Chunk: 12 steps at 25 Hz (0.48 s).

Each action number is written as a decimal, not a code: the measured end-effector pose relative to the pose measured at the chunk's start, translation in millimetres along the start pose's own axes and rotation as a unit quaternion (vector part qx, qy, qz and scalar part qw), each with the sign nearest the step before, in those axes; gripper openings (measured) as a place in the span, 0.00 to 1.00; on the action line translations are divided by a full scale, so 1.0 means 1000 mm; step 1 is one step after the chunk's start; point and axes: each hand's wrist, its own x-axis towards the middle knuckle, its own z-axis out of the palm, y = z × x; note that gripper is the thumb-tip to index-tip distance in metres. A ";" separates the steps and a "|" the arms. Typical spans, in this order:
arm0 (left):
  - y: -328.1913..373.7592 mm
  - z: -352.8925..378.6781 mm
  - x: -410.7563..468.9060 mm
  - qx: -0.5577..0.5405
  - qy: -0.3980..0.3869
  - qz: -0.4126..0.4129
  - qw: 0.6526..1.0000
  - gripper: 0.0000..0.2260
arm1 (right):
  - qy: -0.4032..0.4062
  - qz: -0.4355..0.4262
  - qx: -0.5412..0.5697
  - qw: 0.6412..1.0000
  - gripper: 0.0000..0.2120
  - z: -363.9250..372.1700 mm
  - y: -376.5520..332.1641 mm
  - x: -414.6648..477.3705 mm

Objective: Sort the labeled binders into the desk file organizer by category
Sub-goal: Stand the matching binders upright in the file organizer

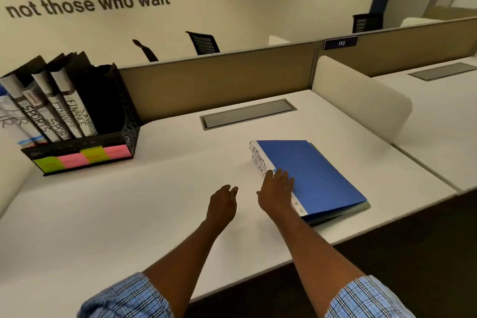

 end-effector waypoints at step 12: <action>0.032 0.031 0.007 0.026 -0.069 -0.010 0.997 0.24 | -0.067 0.060 -0.057 0.994 0.42 0.012 0.040 0.003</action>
